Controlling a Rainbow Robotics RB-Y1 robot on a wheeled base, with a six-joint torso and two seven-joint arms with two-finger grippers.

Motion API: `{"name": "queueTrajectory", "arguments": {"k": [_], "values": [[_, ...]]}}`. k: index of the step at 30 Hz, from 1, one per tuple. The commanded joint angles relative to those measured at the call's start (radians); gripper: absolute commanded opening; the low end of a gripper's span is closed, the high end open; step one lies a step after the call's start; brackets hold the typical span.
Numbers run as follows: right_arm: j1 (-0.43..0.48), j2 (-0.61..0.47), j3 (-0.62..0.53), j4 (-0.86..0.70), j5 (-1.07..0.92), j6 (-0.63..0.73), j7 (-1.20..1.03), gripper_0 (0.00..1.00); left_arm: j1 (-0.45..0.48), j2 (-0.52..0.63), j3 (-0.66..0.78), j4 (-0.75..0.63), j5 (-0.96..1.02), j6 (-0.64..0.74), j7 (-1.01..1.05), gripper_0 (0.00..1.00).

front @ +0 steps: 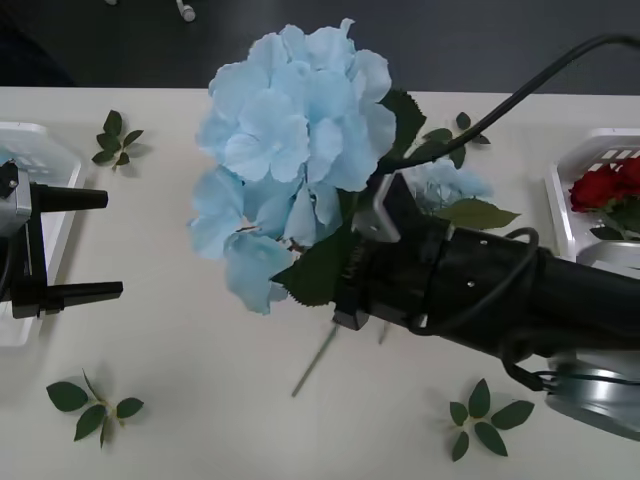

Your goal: Put the red flowers into the right box and the blue flowers into the left box

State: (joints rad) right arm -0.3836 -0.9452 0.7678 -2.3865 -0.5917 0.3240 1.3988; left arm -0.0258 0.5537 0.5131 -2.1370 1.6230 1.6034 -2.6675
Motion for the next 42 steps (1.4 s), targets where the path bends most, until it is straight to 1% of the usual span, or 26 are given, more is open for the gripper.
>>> {"name": "queueTrajectory", "arguments": {"k": [1, 4, 7, 13, 20, 26, 42], "values": [[-0.087, 0.079, 0.041, 0.056, 0.012, -0.028, 0.055, 0.00, 0.024, -0.014, 0.015, -0.003, 0.014, -0.017, -0.009, 1.00], [-0.143, 0.131, 0.071, 0.109, 0.017, -0.028, 0.052, 0.00, 0.015, -0.028, 0.019, 0.023, 0.067, -0.030, -0.006, 1.00], [-0.189, 0.190, 0.085, 0.159, 0.012, -0.028, 0.049, 0.00, 0.001, -0.024, -0.001, 0.083, 0.130, -0.033, -0.009, 1.00], [-0.256, 0.287, 0.123, 0.236, 0.004, -0.028, 0.046, 0.00, -0.020, -0.021, -0.042, 0.181, 0.187, -0.033, -0.038, 1.00], [-0.281, 0.355, 0.150, 0.296, 0.003, -0.028, 0.045, 0.00, -0.052, -0.023, -0.114, 0.298, 0.222, -0.023, -0.038, 1.00], [-0.288, 0.365, 0.163, 0.319, 0.001, -0.028, 0.043, 0.00, -0.071, -0.041, -0.160, 0.362, 0.245, -0.023, -0.038, 1.00], [-0.288, 0.358, 0.168, 0.319, -0.011, -0.006, 0.028, 0.00, -0.103, -0.173, -0.203, 0.365, 0.173, -0.025, -0.038, 1.00]]}}
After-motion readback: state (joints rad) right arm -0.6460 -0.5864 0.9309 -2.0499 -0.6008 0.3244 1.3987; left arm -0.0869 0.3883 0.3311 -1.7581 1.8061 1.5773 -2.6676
